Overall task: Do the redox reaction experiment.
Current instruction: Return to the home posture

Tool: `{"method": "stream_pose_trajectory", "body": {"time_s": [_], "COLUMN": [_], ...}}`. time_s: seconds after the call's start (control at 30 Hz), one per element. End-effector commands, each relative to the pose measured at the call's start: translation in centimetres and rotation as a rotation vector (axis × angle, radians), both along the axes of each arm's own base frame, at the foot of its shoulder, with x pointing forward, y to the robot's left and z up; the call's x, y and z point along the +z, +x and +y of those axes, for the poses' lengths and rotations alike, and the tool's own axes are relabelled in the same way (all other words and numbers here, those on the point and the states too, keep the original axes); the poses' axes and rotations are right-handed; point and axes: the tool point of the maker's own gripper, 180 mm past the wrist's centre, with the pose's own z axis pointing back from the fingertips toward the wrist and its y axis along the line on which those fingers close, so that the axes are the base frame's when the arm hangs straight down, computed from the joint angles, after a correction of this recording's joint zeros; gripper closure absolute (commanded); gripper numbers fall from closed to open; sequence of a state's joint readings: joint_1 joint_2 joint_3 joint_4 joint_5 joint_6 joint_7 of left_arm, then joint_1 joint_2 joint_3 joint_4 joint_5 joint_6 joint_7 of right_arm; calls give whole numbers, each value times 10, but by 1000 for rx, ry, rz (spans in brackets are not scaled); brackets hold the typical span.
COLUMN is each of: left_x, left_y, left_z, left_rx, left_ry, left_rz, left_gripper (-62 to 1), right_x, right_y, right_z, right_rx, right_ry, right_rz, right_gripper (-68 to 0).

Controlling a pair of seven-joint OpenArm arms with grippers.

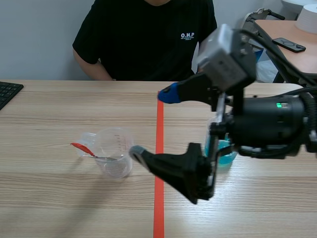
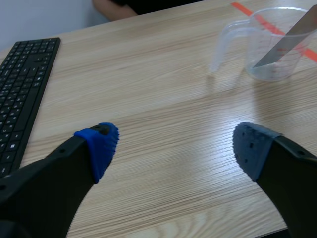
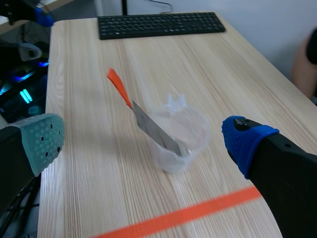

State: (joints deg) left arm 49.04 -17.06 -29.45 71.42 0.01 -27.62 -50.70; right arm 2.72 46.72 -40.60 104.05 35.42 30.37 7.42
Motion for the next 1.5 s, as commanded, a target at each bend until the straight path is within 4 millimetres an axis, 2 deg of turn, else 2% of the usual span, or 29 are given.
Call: {"method": "stream_pose_trajectory", "body": {"time_s": [0.0,0.1,0.23,0.5,0.67,0.8,0.9,1.07,1.27,1.47], "left_x": [10,22,37,60,70,88,100,100,100,76], "left_y": [-4,-8,-17,-38,-44,-35,-32,-32,-32,-31], "left_z": [-9,-24,-40,-54,-55,-53,-50,-50,-52,-51], "left_rx": [1,-8,-36,-72,-55,-26,-11,-14,-20,-25], "left_ry": [-25,-39,-42,-14,-17,-41,-45,-42,-44,1], "left_rz": [-29,-46,-45,2,9,-67,-133,-132,-128,-27], "left_gripper": [-571,-618,-623,-623,-623,-623,-623,-623,-623,-623], "right_x": [14,19,25,27,26,25,13,-11,-26,-25], "right_y": [5,4,6,12,20,21,20,17,10,10], "right_z": [-13,-38,-66,-98,-105,-105,-104,-98,-92,-90], "right_rx": [-29,-63,-124,-217,-259,-267,-285,-325,-385,-398], "right_ry": [19,-1,-6,-39,-60,-61,-99,-150,-125,-113], "right_rz": [-21,5,57,83,71,71,73,83,105,88], "right_gripper": [-679,-679,-679,-679,-679,-679,-679,-679,-679,-679]}}
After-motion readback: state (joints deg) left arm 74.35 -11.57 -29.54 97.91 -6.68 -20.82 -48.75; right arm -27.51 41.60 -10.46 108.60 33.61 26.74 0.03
